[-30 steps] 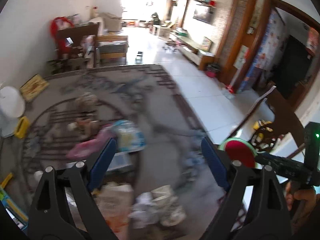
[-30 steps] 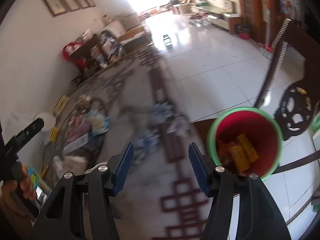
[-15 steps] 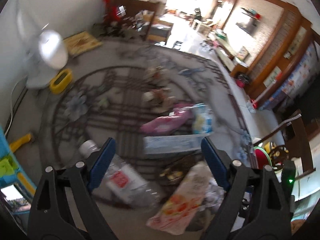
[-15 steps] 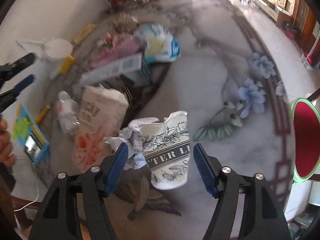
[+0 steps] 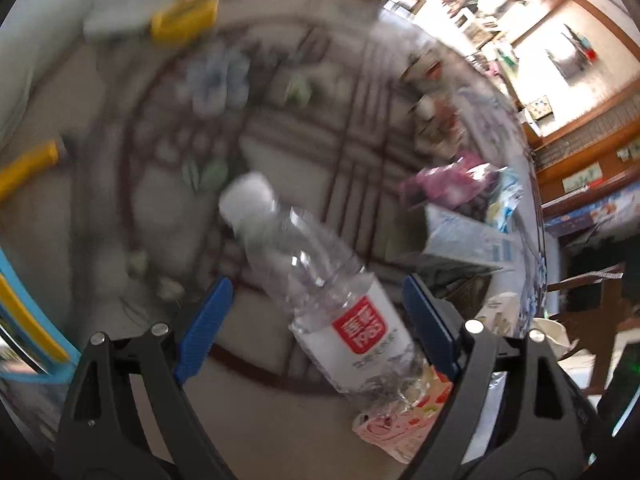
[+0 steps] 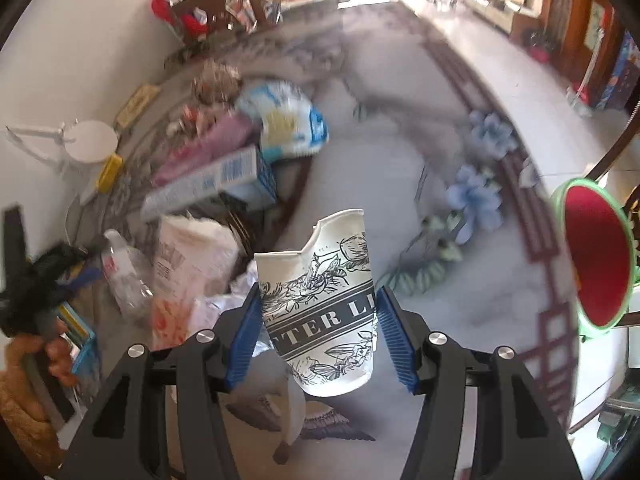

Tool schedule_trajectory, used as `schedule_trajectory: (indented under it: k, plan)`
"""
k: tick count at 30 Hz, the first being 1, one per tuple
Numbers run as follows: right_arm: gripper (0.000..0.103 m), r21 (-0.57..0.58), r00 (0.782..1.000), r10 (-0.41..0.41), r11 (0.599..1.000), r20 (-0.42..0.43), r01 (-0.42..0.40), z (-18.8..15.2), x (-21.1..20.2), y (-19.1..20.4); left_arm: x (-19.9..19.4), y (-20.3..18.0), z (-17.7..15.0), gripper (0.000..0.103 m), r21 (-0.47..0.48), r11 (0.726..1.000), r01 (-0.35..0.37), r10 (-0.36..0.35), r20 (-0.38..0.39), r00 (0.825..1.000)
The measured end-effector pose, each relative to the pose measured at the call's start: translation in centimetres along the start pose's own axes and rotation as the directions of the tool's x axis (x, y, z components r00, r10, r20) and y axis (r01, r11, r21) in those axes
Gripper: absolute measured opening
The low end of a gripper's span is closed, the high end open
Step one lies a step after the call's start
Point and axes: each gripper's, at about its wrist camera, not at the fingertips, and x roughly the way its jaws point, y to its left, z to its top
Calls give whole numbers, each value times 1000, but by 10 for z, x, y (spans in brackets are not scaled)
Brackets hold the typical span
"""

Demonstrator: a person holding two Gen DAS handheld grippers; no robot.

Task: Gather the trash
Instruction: 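Grasp the clear water bottle with the left tool while the right tool grasps the paper cup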

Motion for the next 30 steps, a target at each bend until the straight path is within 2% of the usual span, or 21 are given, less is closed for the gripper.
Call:
schedule_trajectory:
  k: [3, 6, 8, 12, 13, 14, 18, 21, 25, 30]
  plan:
    - [56, 14, 999, -8, 1000, 31, 7, 0, -13, 1, 13, -5, -7, 85, -10, 1000, 28, -29, -48, 998]
    - [56, 25, 999, -6, 1000, 45, 5, 0, -20, 3, 24, -19, -15, 85, 57, 998, 25, -21, -64, 998]
    - [56, 27, 999, -7, 1000, 53, 6, 0, -23, 5, 29, -23, -17, 85, 66, 997, 26, -21, -73, 997]
    - [57, 52, 997, -6, 999, 75, 2, -2, -29, 4, 29, -23, -17, 74, 84, 996, 39, -34, -67, 997]
    - [57, 54, 997, -6, 999, 77, 2, -3, -31, 4, 28, -23, -17, 68, 92, 995, 43, -38, -63, 997]
    - [57, 55, 997, -6, 999, 79, 2, -3, -32, 4, 26, -22, -16, 67, 94, 994, 50, -45, -58, 997]
    - [57, 52, 996, -6, 999, 88, 1, -3, -34, 7, 12, -17, -10, 67, 90, 995, 46, -45, -8, 999]
    - [57, 42, 995, -1, 999, 99, -3, -2, -36, 11, -6, -20, -5, 66, 121, 992, 20, -27, 56, 998]
    - [57, 25, 993, 5, 1000, 115, -8, 0, -38, 16, -35, -35, 1, 66, 202, 979, -27, -7, 169, 986]
    - [57, 20, 993, 13, 1000, 118, -15, 1, -38, 18, -62, -63, 2, 66, 304, 951, -61, -24, 266, 964]
